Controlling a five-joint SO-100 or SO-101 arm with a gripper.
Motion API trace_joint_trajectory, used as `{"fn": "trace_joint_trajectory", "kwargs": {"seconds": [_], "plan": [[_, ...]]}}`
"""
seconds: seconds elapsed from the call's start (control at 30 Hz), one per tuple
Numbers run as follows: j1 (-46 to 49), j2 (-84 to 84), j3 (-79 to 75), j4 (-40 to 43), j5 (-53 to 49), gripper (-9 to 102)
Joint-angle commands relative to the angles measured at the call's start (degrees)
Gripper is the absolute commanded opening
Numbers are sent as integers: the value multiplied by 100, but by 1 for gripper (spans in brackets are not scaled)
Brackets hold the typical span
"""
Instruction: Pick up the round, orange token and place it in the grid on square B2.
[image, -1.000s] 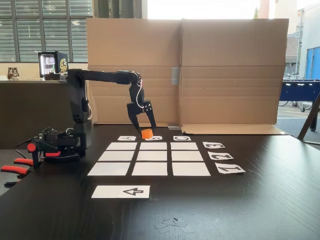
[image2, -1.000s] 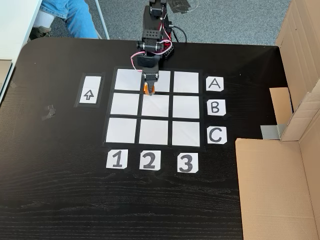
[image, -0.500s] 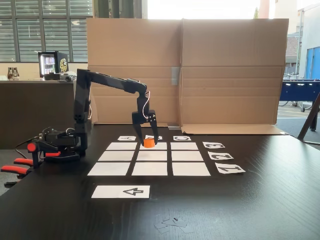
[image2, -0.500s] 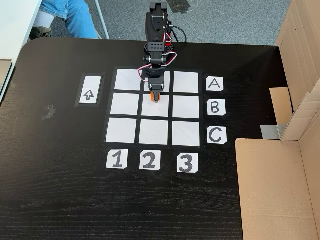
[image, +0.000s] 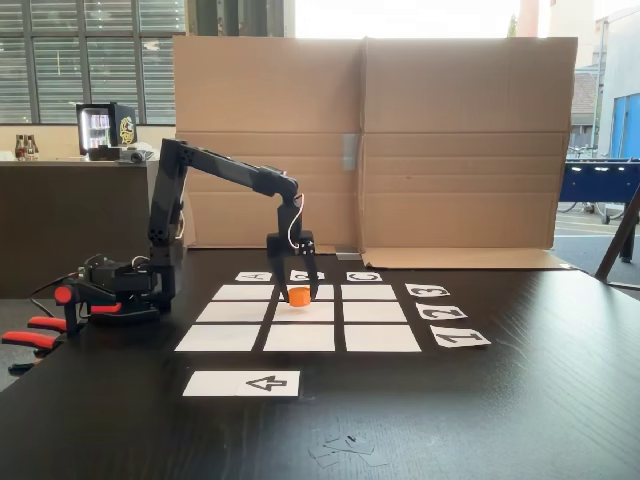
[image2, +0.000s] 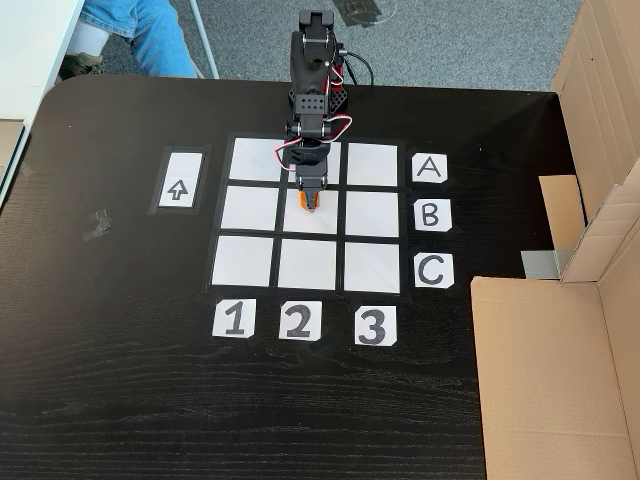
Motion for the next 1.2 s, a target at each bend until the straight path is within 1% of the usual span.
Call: {"fn": "trace_joint_trajectory", "kwargs": {"seconds": [0.0,0.1,0.2,0.27,0.4,0.5,0.53,0.57,0.6,0.67,0.87,0.97,1.07,1.17], "plan": [[114,-26,-105,-79,44,-1],[123,-79,-62,-123,44,0],[167,-70,-62,-132,44,10],[176,-62,-44,-141,44,24],[176,-35,53,-176,44,34],[193,-9,220,-378,44,42],[185,18,290,-457,44,50],[185,35,325,-492,44,54],[193,97,378,-519,44,56],[211,334,659,-686,44,58],[-9,1538,1828,-923,167,58],[-18,2206,2514,-1195,229,58],[220,3050,3120,-1433,229,58],[765,4025,3604,-1582,396,58]]}}
